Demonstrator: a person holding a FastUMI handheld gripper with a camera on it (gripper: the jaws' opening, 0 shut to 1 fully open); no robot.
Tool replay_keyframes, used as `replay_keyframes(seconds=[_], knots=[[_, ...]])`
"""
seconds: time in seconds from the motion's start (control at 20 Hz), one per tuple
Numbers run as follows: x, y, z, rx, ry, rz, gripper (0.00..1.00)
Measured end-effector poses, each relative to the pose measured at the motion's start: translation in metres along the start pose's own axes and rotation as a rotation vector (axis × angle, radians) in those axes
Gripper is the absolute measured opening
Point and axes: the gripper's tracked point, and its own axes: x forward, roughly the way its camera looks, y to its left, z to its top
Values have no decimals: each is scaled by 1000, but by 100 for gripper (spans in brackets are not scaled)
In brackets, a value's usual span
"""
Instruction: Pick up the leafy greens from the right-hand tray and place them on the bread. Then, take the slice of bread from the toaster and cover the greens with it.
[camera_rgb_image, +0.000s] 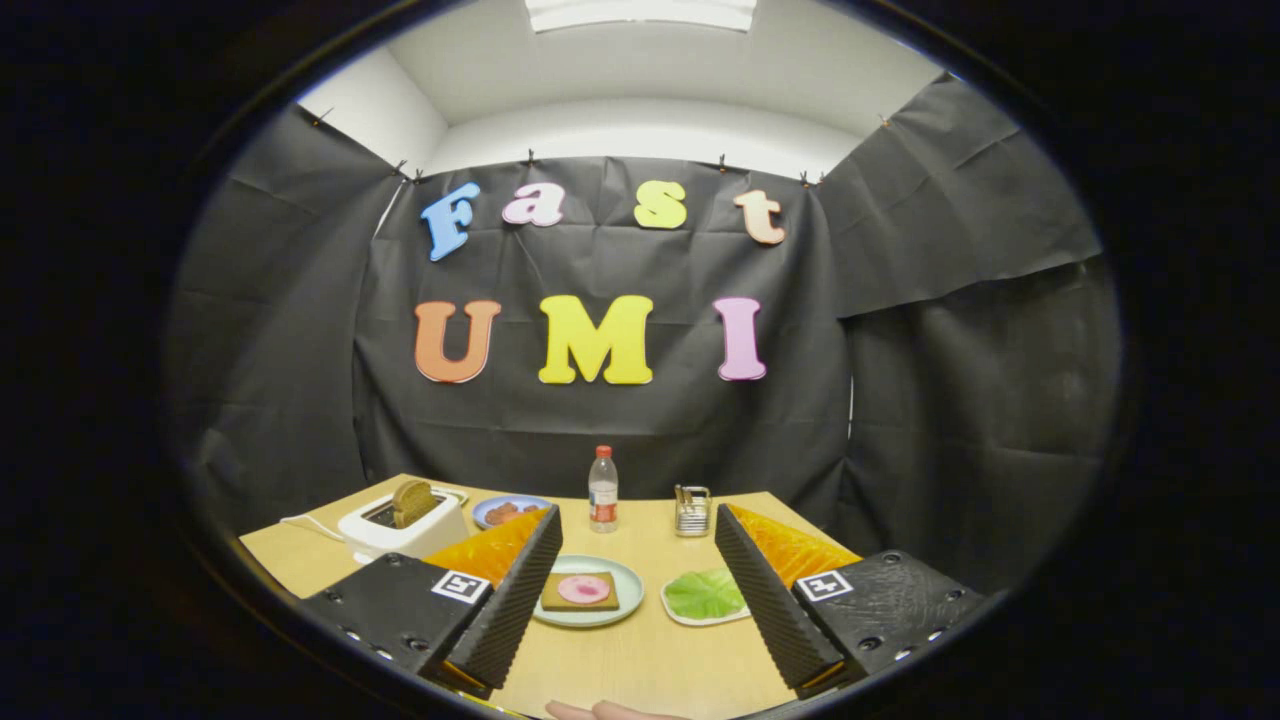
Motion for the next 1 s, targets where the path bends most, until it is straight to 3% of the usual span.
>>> replay_keyframes(seconds=[0.55, 1.0], knots=[[49, -62, -17, 5, 32, -33, 95], [163, -150, -106, 18, 246, -81, 95]])
